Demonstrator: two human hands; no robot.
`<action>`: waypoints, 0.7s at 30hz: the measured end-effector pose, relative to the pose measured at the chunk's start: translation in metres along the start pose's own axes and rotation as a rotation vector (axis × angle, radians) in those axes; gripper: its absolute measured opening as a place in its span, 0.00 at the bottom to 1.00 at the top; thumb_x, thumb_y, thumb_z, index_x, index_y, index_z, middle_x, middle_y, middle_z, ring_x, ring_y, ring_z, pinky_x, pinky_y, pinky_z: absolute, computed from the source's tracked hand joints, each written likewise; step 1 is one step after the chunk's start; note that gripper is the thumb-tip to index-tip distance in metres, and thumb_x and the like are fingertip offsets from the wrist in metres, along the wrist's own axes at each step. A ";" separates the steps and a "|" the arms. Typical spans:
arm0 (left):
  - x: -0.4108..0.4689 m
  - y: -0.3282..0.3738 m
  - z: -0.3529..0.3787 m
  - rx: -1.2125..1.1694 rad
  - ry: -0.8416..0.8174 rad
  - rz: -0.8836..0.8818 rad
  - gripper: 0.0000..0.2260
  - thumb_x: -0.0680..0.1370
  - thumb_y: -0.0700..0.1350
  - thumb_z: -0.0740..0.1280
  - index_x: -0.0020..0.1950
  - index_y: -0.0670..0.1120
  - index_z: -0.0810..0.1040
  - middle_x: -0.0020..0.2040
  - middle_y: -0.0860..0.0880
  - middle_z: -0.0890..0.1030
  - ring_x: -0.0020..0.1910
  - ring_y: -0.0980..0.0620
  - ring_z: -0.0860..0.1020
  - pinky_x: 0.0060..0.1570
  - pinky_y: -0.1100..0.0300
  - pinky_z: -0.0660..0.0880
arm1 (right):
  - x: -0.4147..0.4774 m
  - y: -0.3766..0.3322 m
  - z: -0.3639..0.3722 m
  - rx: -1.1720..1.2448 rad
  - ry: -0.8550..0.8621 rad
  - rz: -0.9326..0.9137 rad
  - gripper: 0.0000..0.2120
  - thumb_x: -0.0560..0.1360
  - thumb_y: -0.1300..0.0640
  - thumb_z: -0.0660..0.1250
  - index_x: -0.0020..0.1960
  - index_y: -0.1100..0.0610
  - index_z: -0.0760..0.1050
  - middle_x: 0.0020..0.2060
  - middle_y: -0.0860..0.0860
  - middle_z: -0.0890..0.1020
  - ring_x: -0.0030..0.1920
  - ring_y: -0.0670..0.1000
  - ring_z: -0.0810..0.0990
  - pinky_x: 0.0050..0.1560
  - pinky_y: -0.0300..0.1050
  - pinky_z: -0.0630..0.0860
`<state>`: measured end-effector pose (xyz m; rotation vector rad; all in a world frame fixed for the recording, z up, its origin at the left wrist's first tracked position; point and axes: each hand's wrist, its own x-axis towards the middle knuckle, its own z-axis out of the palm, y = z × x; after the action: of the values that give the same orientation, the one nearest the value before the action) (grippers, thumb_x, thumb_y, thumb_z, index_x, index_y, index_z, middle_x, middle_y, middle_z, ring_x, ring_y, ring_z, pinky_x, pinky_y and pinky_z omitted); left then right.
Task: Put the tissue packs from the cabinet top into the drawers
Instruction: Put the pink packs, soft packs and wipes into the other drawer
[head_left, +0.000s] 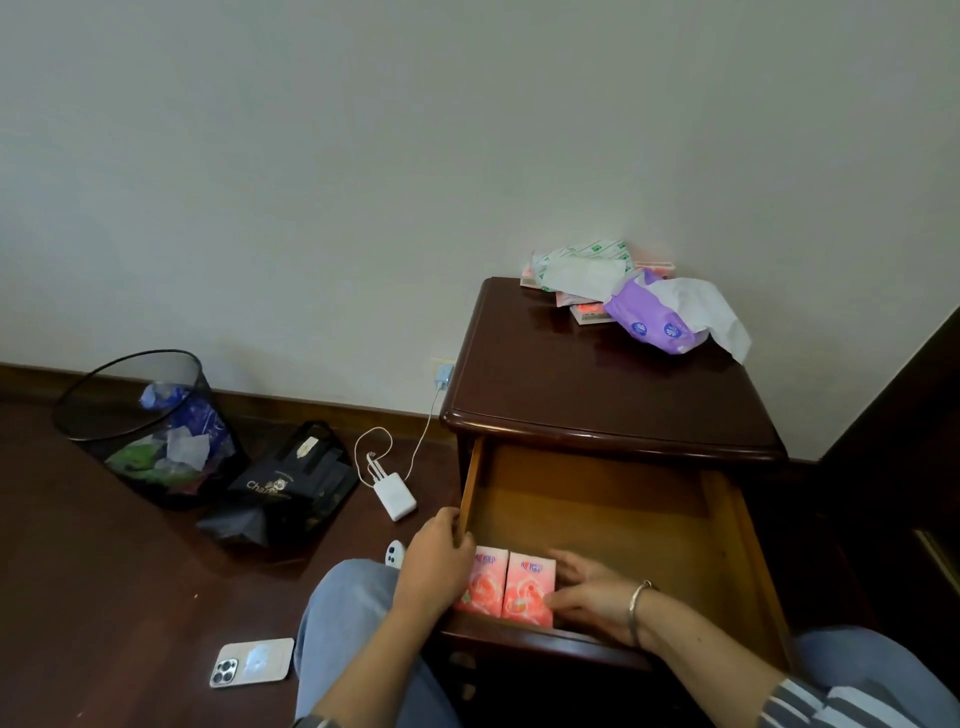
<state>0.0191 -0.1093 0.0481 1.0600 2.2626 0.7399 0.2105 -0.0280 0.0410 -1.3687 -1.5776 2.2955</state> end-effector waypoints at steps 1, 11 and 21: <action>0.001 0.001 -0.001 -0.003 -0.003 0.003 0.14 0.80 0.48 0.61 0.66 0.51 0.71 0.43 0.60 0.74 0.40 0.60 0.78 0.33 0.70 0.72 | -0.001 -0.001 0.000 0.014 0.008 0.000 0.35 0.72 0.77 0.62 0.74 0.59 0.56 0.68 0.55 0.71 0.57 0.52 0.77 0.45 0.41 0.80; -0.003 0.002 -0.004 0.012 0.075 0.030 0.13 0.80 0.48 0.59 0.63 0.48 0.75 0.50 0.51 0.81 0.43 0.56 0.78 0.40 0.63 0.71 | -0.007 -0.005 0.008 -0.188 0.124 0.087 0.11 0.76 0.64 0.63 0.58 0.57 0.73 0.39 0.52 0.81 0.34 0.46 0.80 0.32 0.36 0.76; -0.005 0.003 -0.007 -0.004 0.053 0.039 0.13 0.81 0.48 0.58 0.62 0.46 0.76 0.50 0.49 0.82 0.45 0.52 0.79 0.48 0.54 0.77 | -0.038 -0.025 -0.015 -0.508 0.197 -0.049 0.18 0.77 0.56 0.65 0.66 0.55 0.70 0.56 0.51 0.78 0.45 0.43 0.75 0.40 0.29 0.70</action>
<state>0.0192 -0.1135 0.0565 1.0981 2.2899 0.7975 0.2329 -0.0227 0.0827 -1.5605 -2.1828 1.7274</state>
